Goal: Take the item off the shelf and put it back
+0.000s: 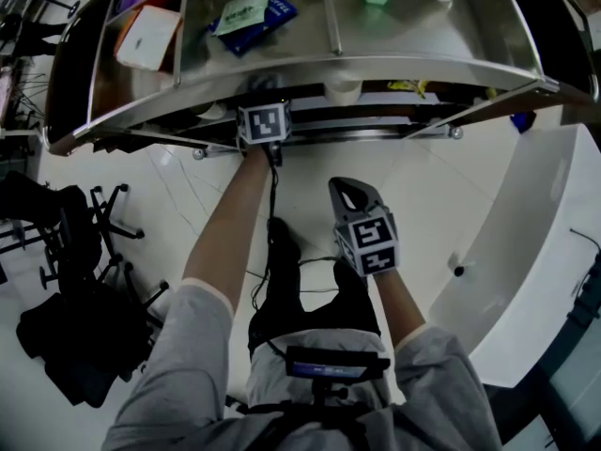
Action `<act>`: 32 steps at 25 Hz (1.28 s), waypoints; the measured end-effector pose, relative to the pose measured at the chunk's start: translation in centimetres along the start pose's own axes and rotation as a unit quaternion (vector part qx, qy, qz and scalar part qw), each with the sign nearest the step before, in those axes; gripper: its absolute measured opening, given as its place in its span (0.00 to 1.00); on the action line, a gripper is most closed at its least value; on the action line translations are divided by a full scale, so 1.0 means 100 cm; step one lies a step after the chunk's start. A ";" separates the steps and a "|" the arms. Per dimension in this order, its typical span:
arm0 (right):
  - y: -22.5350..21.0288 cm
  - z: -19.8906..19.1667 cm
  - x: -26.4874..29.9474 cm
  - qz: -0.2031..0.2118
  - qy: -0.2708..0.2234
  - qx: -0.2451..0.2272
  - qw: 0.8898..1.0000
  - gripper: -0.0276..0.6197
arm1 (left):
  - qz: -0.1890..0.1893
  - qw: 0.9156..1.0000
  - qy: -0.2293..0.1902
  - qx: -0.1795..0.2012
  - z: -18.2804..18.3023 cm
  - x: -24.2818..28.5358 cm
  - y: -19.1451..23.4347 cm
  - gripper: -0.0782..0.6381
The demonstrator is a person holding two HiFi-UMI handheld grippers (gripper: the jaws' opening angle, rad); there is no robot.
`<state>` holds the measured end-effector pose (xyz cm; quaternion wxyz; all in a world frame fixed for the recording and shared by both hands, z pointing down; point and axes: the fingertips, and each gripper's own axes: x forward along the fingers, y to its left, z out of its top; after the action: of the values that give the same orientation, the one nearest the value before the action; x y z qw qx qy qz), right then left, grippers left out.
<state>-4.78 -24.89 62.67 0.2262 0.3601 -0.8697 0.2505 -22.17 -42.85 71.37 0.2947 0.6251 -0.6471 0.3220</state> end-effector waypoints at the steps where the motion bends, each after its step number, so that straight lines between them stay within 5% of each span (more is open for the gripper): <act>1: -0.001 0.000 0.000 -0.001 -0.001 0.001 1.000 0.06 | -0.002 1.000 0.002 0.000 -0.001 0.000 0.000 0.59; 4: -0.005 0.001 -0.001 -0.002 -0.003 0.002 1.000 0.06 | -0.007 1.000 0.000 0.005 0.000 0.000 -0.004 0.50; 18: -0.008 -0.004 -0.015 -0.010 0.002 -0.004 1.000 0.06 | -0.023 1.000 -0.017 0.005 -0.001 -0.028 -0.010 0.49; 32: 0.015 0.026 -0.059 -0.017 -0.010 -0.024 1.000 0.06 | -0.046 0.996 -0.072 0.018 -0.024 -0.170 -0.013 0.49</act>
<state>-2.62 -22.50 56.88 0.2309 0.3720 -0.8713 0.2217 -20.18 -30.43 59.60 0.2503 0.6809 -0.6314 0.2740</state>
